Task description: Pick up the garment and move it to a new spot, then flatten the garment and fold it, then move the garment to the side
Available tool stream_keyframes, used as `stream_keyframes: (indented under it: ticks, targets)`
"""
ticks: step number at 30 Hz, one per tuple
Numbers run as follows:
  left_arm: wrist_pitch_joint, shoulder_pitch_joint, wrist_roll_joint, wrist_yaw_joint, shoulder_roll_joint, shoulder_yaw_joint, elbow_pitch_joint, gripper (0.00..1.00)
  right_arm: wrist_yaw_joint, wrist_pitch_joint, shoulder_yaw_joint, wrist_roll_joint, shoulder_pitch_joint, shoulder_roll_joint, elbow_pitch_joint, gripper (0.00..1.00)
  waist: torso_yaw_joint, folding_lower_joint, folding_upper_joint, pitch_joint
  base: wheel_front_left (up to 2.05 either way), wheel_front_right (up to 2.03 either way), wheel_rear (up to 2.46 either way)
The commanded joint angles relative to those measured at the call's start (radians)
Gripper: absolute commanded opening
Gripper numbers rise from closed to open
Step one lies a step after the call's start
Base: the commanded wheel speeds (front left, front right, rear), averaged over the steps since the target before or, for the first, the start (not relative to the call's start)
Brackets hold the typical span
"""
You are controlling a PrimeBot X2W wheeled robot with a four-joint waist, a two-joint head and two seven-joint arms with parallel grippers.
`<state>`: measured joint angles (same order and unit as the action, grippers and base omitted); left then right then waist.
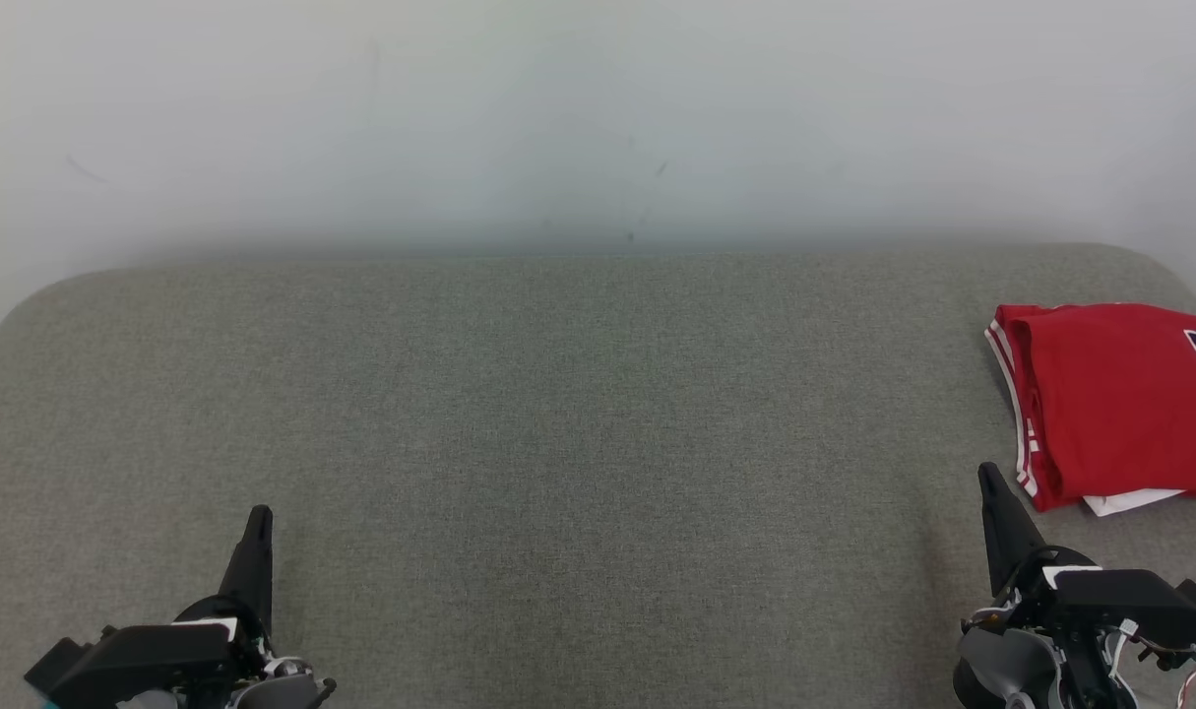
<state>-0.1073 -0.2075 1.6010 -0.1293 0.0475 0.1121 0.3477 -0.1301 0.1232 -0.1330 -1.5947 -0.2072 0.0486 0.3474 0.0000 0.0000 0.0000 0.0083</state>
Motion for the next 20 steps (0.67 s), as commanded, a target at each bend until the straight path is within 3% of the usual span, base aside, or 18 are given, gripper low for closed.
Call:
stream_keyframes:
  ticks: [1,20]
  targets:
    - [-0.003,-0.012,0.003,-0.003,0.005,0.005,0.004,0.00,-0.001,0.003,-0.001,-0.007,-0.012,0.003,0.004,0.00,0.000,0.0000,0.0000,0.000,0.00,0.00,0.00]
    - [-0.003,-0.012,0.003,-0.003,0.005,0.004,0.003,0.00,-0.001,0.003,-0.001,-0.006,-0.011,0.003,0.003,0.00,0.000,0.0000,0.0000,0.000,0.00,0.00,0.00]
